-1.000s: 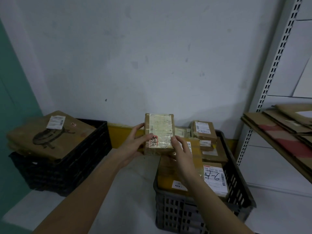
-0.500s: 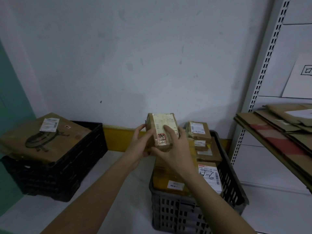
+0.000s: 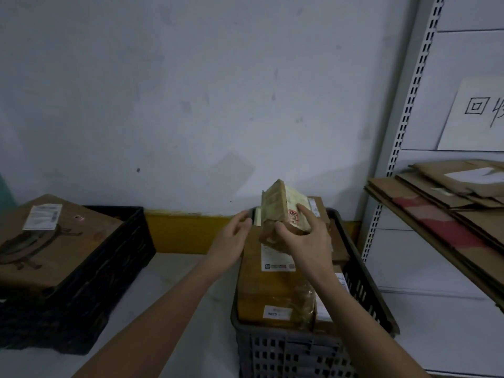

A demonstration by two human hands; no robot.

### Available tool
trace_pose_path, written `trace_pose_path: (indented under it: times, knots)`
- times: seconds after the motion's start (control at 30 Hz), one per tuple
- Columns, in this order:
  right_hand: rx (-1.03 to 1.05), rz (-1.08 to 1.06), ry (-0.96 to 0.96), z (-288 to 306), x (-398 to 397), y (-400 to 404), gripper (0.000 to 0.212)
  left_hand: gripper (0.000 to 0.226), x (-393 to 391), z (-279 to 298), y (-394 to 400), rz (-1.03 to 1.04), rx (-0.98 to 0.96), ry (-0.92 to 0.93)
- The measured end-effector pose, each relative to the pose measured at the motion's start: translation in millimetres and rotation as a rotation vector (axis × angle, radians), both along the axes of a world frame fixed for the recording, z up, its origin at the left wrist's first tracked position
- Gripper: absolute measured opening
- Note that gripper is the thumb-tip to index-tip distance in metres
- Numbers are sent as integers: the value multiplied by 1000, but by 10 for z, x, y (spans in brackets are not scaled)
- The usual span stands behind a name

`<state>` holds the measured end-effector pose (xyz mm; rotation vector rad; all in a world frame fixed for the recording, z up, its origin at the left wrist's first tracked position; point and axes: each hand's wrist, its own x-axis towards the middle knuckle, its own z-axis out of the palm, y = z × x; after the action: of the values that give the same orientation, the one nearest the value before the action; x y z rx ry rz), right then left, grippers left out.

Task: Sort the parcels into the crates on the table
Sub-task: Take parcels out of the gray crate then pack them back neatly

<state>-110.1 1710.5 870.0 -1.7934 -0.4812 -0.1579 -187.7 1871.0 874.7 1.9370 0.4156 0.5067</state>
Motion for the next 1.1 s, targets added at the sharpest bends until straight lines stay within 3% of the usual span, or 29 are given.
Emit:
trace_pose_path:
  times: [0.27,0.4,0.6,0.83,1.0,1.1]
  knots:
    - [-117,-117,-30,9,567,189,82,39,742,-393,162,-126,439,137]
    - [-148,-141,6,37,950,285,83,55,1074,-596,240,-210,671,368]
    - [-314,-162,-28,48,1379,675,83,61,1213,-841,299,-224,675,332]
    - [-489,-28,-21,-171,1584,1309,75,56,1206,-890,275,-184,674,277]
    - [-960,-102,-120,-399,1621,1518,63,51,1225,-900,274,-182,671,287]
    - [-1056,-37,-129,-323,1745,1531,68,56,1242,-928,283,-180,663,259]
